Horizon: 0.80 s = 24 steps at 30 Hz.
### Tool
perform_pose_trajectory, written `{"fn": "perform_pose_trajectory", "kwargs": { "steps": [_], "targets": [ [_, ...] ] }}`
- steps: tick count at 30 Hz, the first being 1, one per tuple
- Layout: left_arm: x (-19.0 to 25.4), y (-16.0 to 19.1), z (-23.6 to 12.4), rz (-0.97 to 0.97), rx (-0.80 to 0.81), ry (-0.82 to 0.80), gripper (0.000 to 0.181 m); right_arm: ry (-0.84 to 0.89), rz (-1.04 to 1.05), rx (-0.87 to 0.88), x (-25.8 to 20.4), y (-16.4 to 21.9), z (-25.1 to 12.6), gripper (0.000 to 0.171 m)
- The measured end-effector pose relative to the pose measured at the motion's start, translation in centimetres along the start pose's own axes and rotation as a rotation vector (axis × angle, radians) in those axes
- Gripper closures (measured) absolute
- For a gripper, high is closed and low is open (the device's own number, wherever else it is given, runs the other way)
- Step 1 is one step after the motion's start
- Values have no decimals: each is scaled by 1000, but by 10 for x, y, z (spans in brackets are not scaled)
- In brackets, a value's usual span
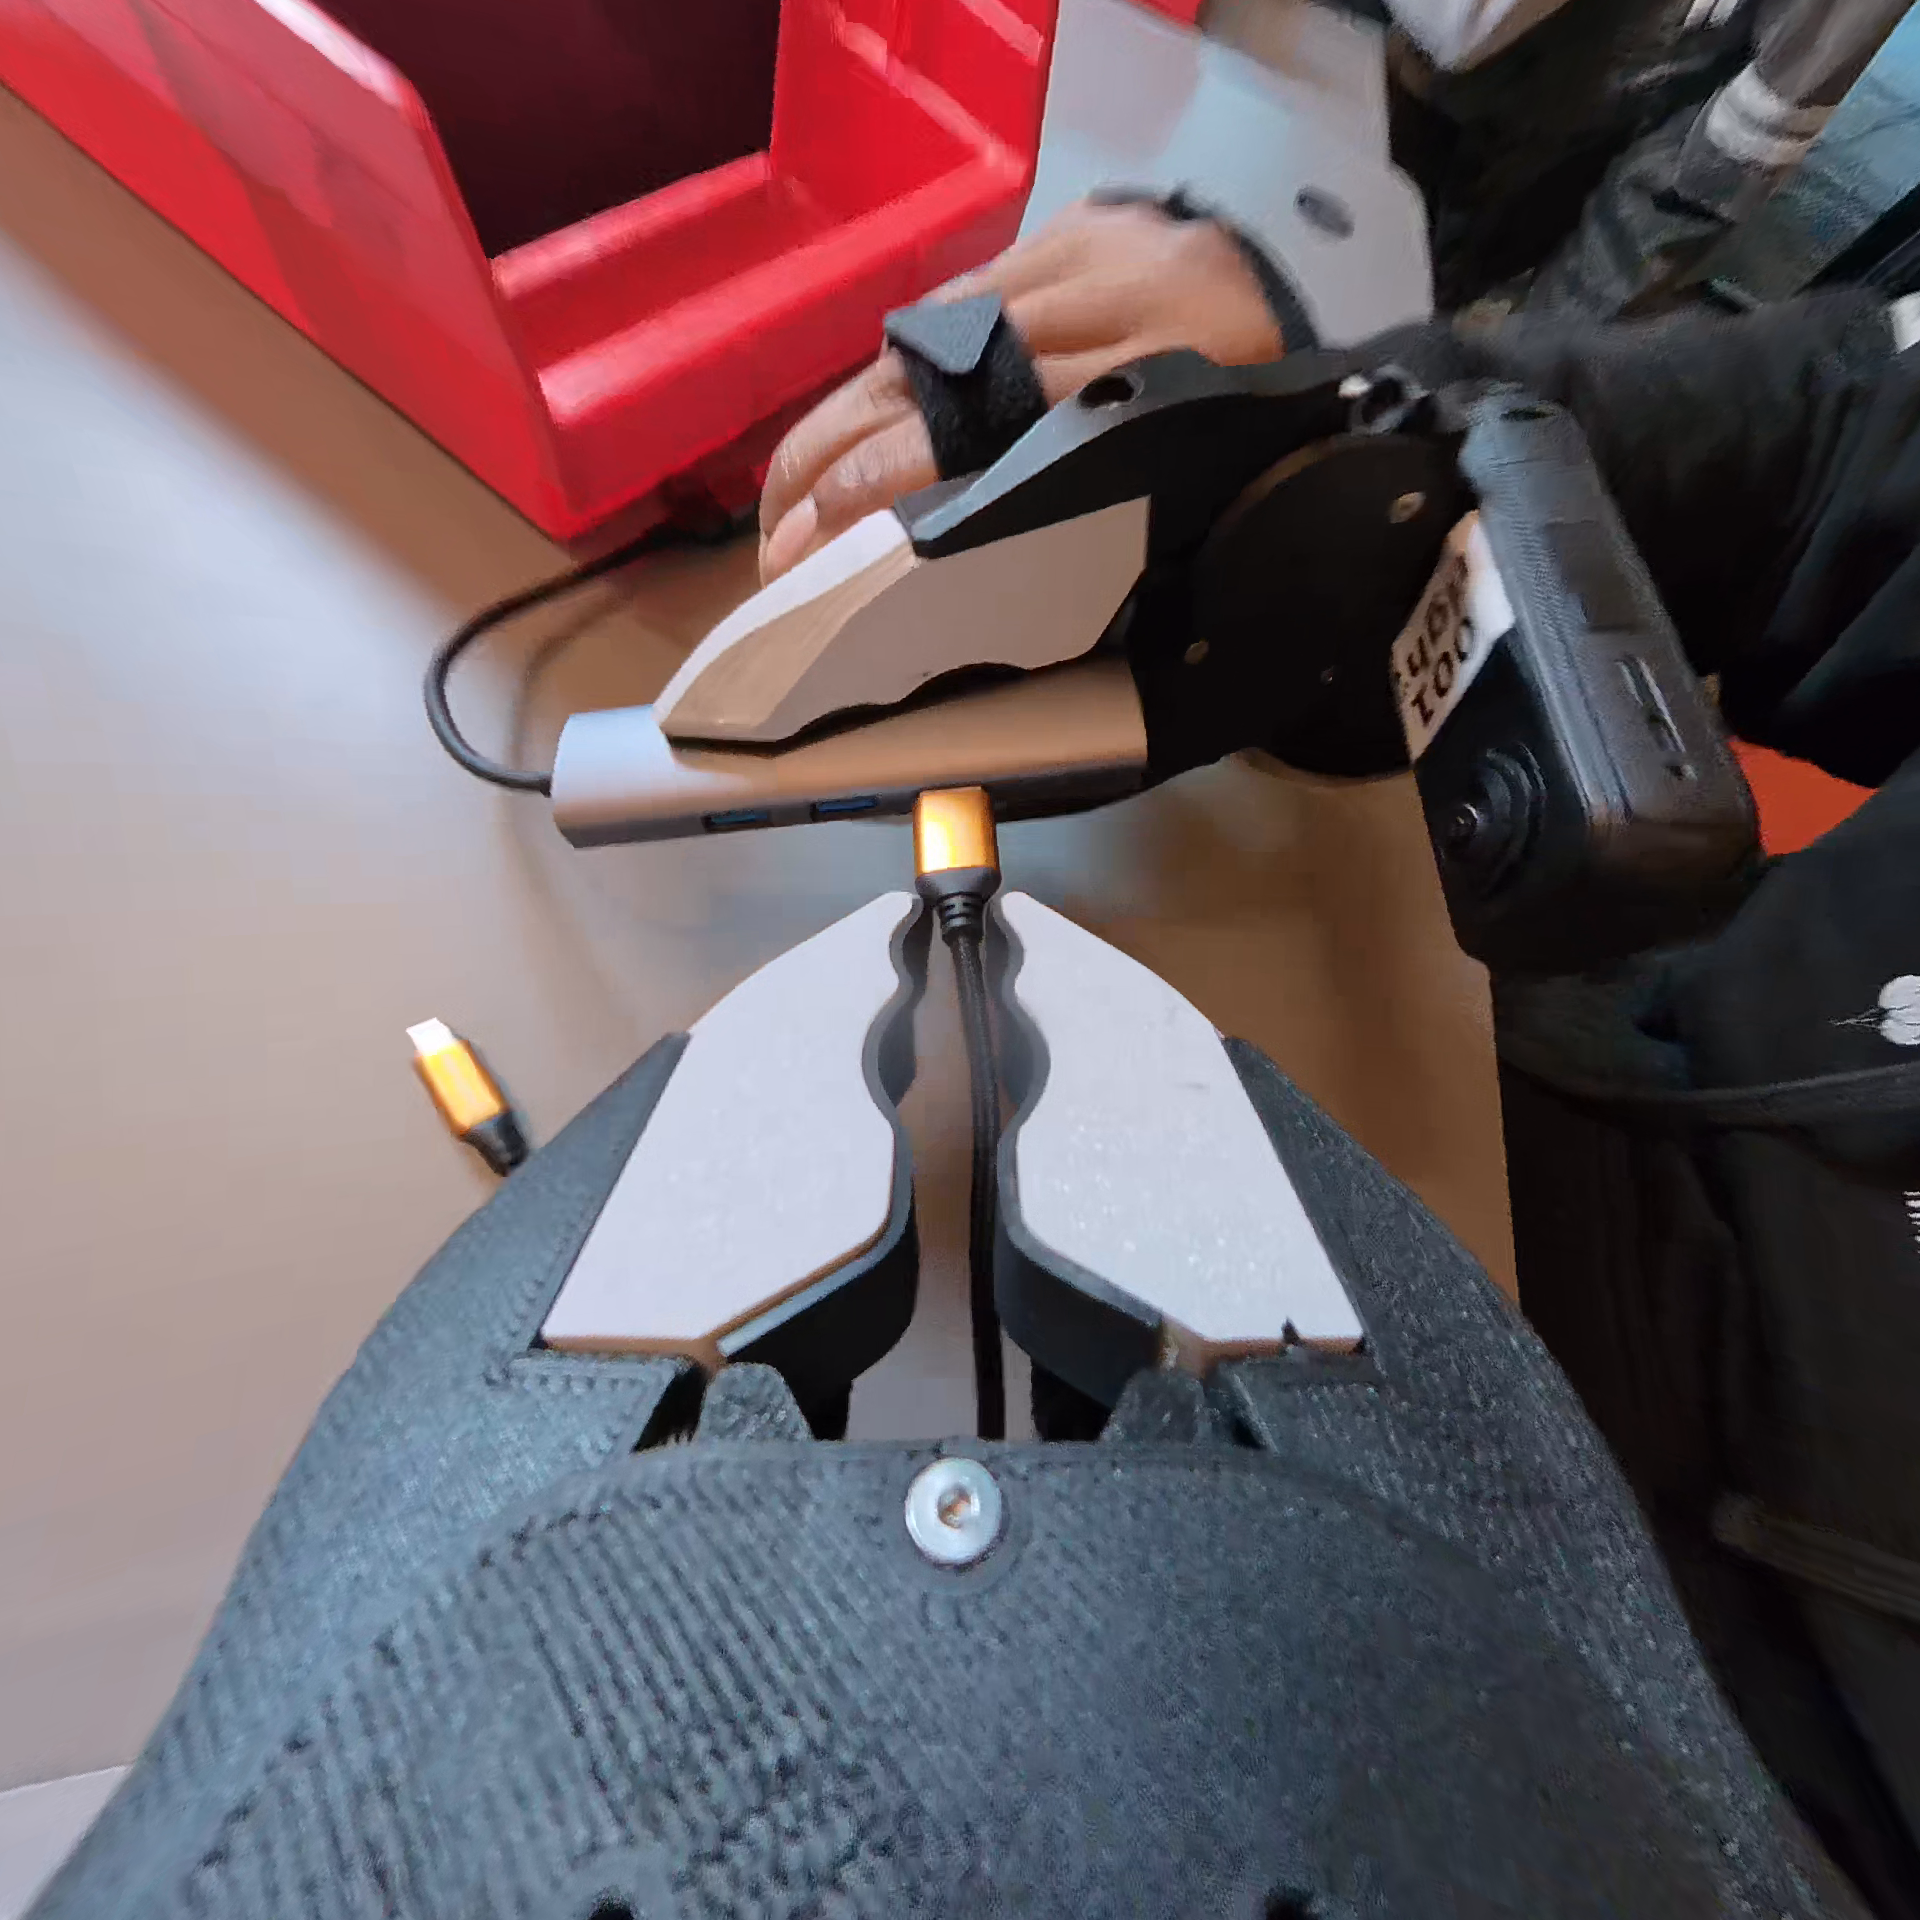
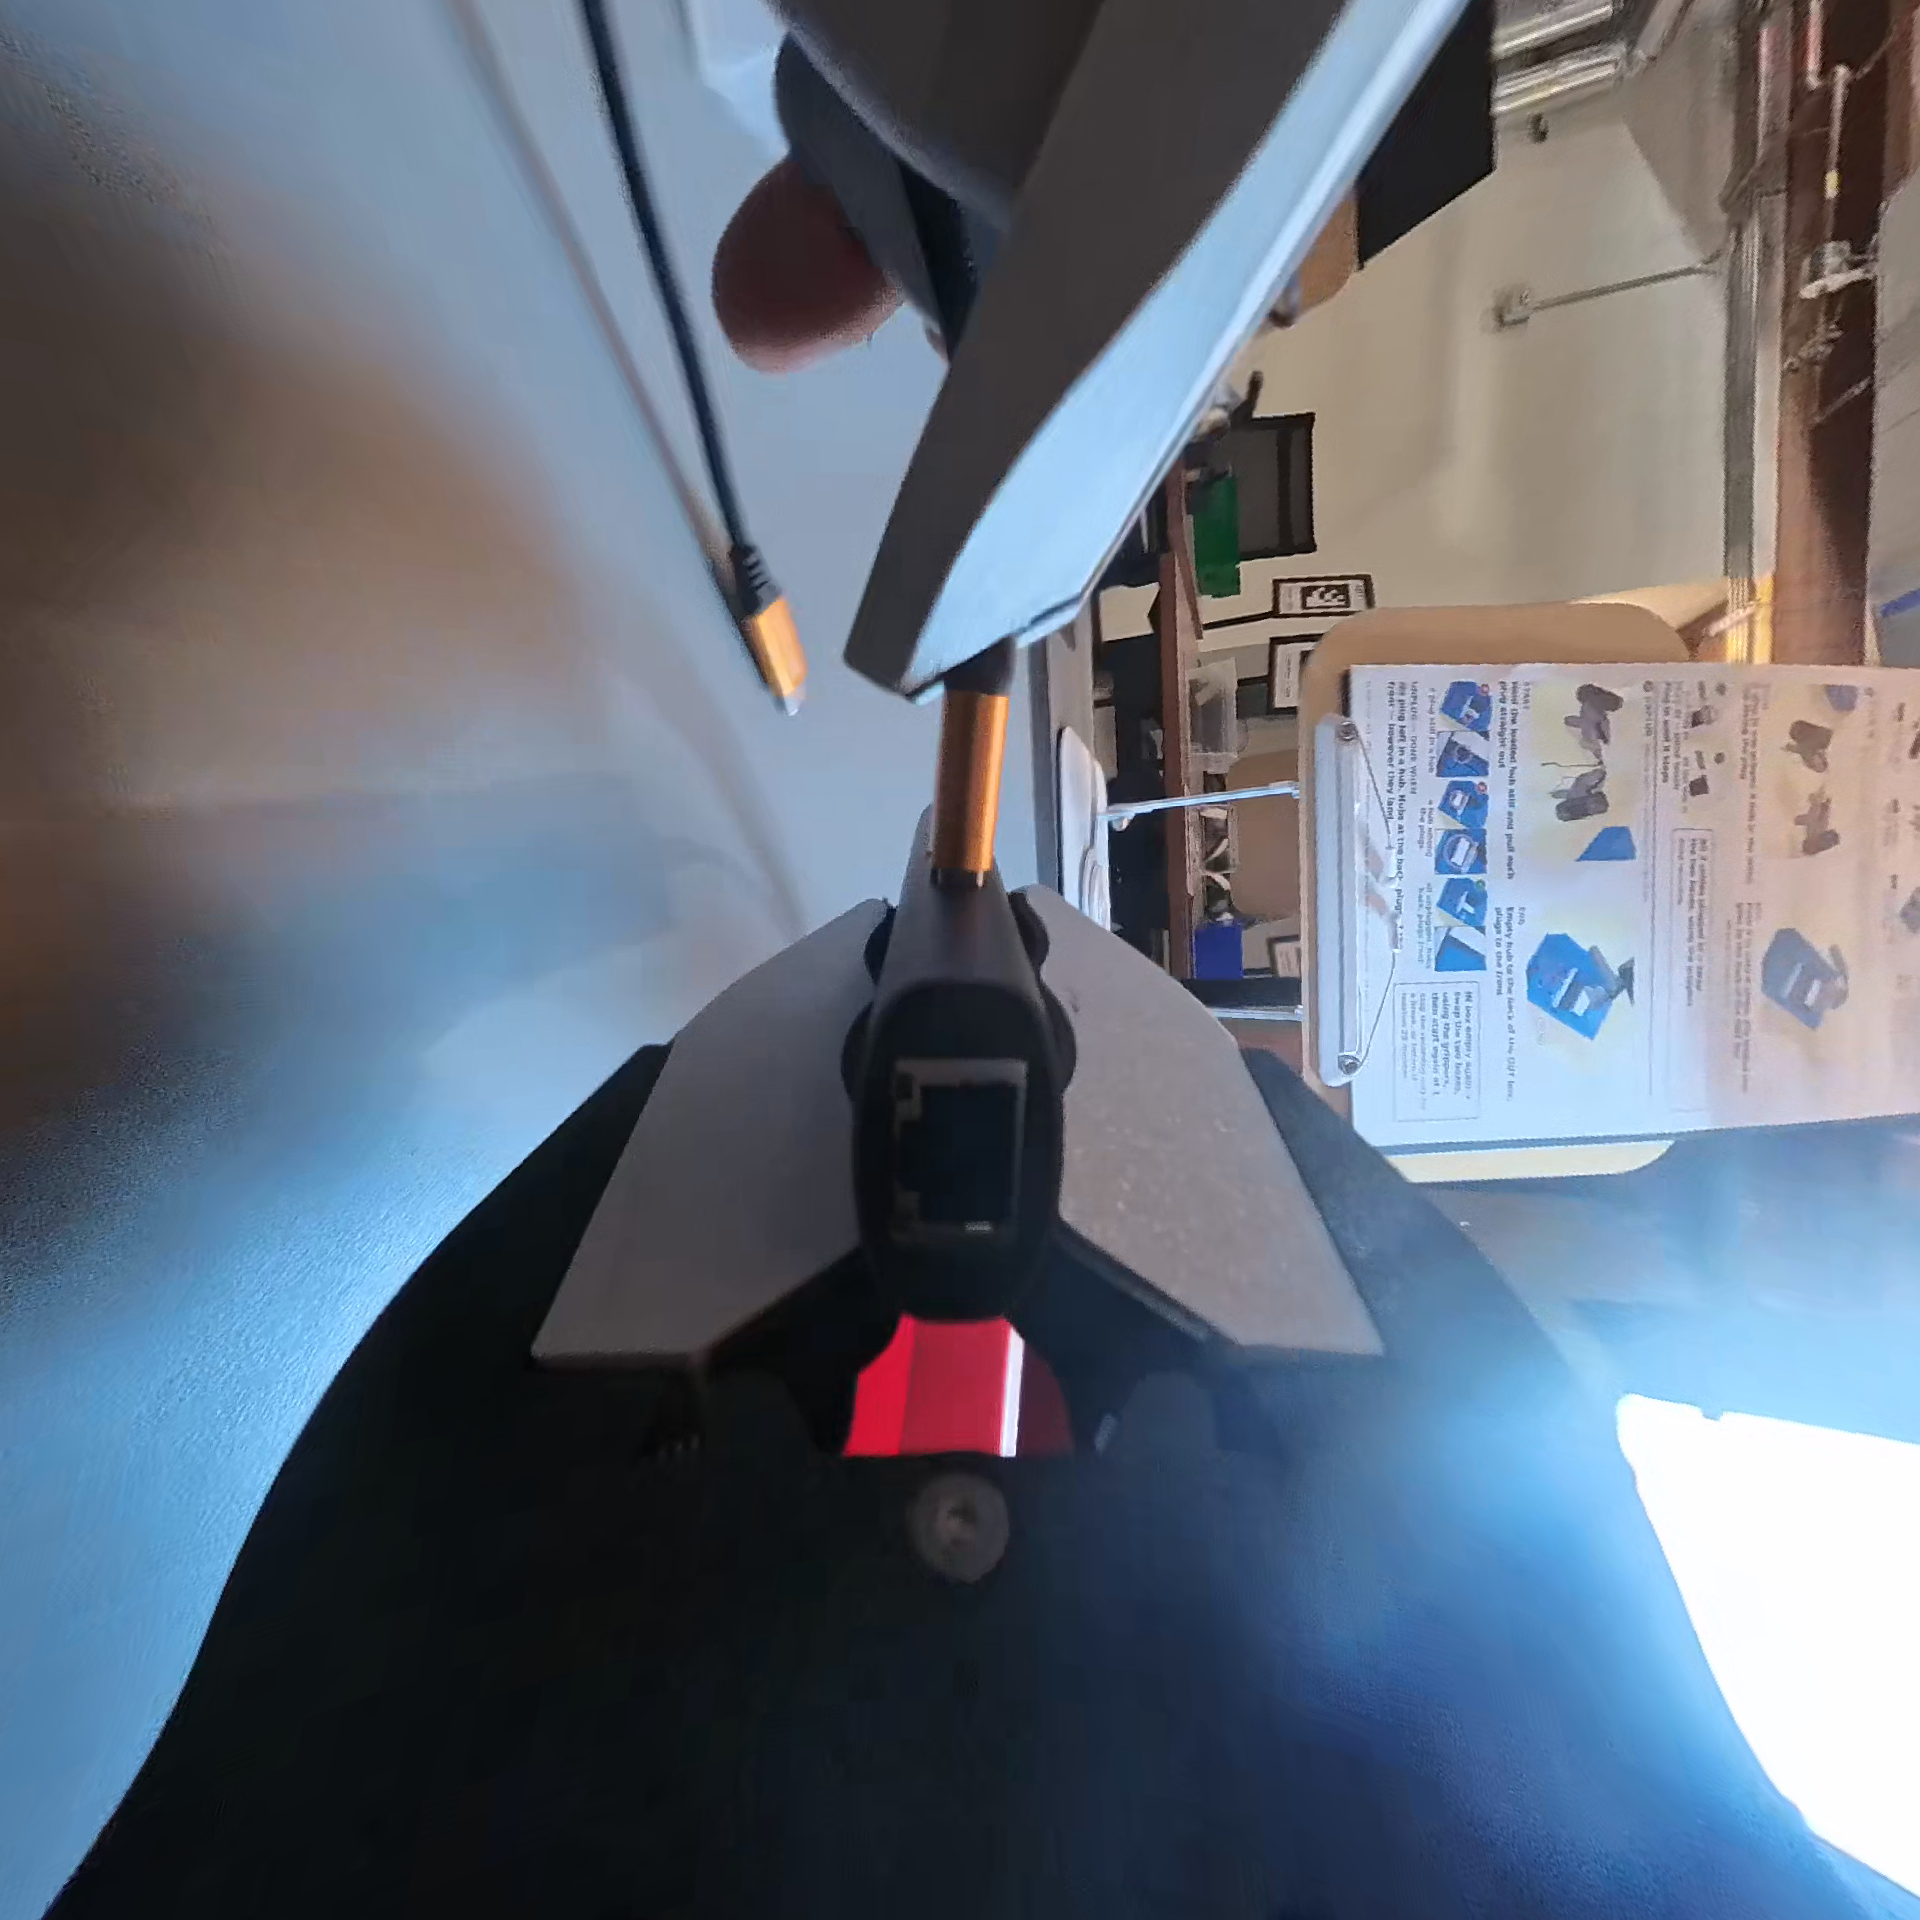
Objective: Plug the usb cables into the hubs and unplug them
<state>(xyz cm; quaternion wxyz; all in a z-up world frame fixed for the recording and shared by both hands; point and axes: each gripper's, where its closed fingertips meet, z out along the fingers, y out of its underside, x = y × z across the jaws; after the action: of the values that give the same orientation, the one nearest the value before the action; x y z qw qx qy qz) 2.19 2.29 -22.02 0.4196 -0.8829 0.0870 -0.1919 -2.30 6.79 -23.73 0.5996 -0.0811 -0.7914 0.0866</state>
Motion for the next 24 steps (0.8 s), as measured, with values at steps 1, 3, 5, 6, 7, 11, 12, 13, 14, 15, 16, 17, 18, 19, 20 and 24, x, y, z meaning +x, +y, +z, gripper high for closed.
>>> {"fn": "perform_pose_trajectory", "kwargs": {
  "steps": [1, 3, 5, 6, 7, 11, 12, 13, 14, 15, 16, 17, 18, 19, 20, 24],
  "targets": [
    [2, -9, -9, 29, 49, -1, 165, -12, 68, 19, 4, -1, -1, 153],
    [3, -26, -34, 74, 147, -30, 157, -67, 242, 95, 10, -3, -6, 154],
    [2, -45, -65, 76, 295, -27, 154, -136, 421, 207, 18, -9, -16, 154],
    [-3, -52, -81, 62, 368, -41, 155, -196, 520, 265, 21, -13, -22, 154],
    [-8, -56, -96, 49, 431, -43, 156, -269, 613, 323, 24, -19, -29, 154],
    [-32, -53, -123, -35, 530, -75, 160, -337, 837, 484, 64, -27, -57, 154],
    [-36, -51, -124, -43, 533, -93, 160, -324, 863, 497, 79, -25, -62, 154],
    [-38, -48, -123, -52, 530, -102, 161, -325, 879, 501, 94, -22, -68, 154],
    [-40, -46, -120, -62, 519, -104, 161, -337, 886, 491, 108, -18, -73, 154],
    [-41, -44, -116, -65, 503, -107, 161, -339, 884, 470, 125, -12, -77, 153],
    [-41, -42, -112, -63, 487, -111, 161, -331, 876, 445, 144, -5, -80, 154],
    [-40, -39, -107, -57, 468, -116, 161, -314, 865, 417, 164, 3, -82, 153],
    [-40, -36, -102, -47, 442, -124, 161, -287, 857, 387, 186, 12, -82, 154],
    [-39, -33, -97, -33, 414, -136, 160, -262, 848, 353, 207, 23, -80, 154],
    [-38, -30, -93, -17, 392, -147, 160, -239, 833, 308, 226, 36, -77, 153],
    [-37, -22, -83, 6, 350, -171, 160, -153, 781, 26, 272, 113, -49, 153]
  ]
}}
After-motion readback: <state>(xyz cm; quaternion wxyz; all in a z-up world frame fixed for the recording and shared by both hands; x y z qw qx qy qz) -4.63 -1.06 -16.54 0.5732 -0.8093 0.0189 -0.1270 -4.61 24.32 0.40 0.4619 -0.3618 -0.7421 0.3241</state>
